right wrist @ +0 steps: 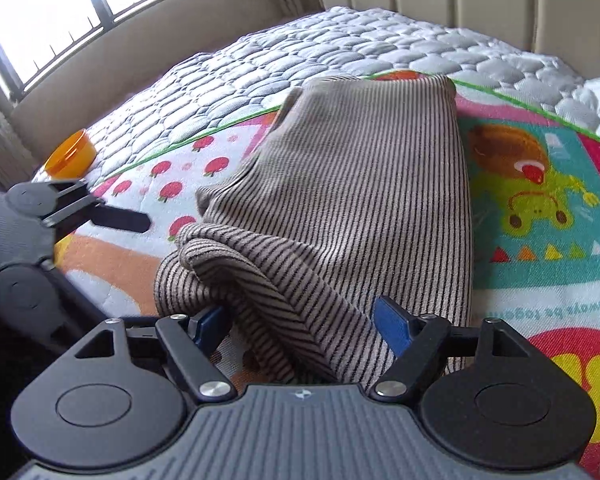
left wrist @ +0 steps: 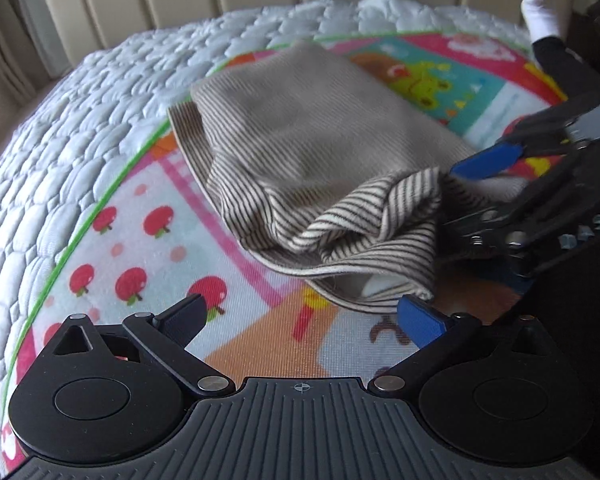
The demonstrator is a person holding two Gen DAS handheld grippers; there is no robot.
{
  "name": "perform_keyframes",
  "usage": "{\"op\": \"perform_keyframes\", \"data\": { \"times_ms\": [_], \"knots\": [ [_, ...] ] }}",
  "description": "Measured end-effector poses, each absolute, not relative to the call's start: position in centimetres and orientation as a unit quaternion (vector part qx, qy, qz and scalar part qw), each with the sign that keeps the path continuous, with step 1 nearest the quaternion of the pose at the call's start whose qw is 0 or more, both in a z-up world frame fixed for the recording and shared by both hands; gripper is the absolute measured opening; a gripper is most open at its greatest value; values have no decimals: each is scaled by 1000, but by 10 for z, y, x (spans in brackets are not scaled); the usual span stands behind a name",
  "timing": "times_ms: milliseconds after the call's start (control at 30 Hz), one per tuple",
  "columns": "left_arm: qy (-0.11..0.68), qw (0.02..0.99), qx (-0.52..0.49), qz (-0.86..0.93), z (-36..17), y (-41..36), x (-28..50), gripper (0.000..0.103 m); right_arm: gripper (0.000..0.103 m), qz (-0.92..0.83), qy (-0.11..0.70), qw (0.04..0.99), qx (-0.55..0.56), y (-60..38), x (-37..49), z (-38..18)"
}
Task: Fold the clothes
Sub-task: 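Grasp the shirt's folded end with the right tool and tuck it under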
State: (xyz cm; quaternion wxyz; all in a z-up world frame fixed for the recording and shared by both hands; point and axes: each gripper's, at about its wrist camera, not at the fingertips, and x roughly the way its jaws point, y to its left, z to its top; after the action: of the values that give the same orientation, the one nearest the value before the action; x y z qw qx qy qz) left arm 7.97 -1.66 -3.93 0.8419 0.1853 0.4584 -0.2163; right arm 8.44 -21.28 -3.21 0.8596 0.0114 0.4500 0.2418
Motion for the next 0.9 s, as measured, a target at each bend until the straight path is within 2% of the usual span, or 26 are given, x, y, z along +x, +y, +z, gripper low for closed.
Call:
{"op": "perform_keyframes", "data": {
  "times_ms": [133,267,367,467,533,600,767,900],
  "knots": [
    [454,863,120,-185,-36,3,92,103,88,255,399,878,-76,-208,57,-15],
    [462,871,37,-162,-35,26,107,103,89,248,353,873,-227,-187,30,-25],
    [461,872,35,-163,-35,27,108,103,89,256,335,854,-304,-166,21,-46],
    [459,872,40,-165,-34,26,107,103,89,259,321,847,-337,-148,22,-59],
    [457,873,43,-166,-34,26,106,103,84,256,316,854,-323,-146,28,-57],
    [453,874,31,-175,-31,29,106,103,81,247,361,870,-229,-166,51,-54],
    [432,872,-28,-229,-17,41,102,103,81,213,453,865,11,-217,105,-46],
    [424,862,-4,-278,-16,27,91,103,83,208,471,854,69,-231,114,-51]
  ]
}}
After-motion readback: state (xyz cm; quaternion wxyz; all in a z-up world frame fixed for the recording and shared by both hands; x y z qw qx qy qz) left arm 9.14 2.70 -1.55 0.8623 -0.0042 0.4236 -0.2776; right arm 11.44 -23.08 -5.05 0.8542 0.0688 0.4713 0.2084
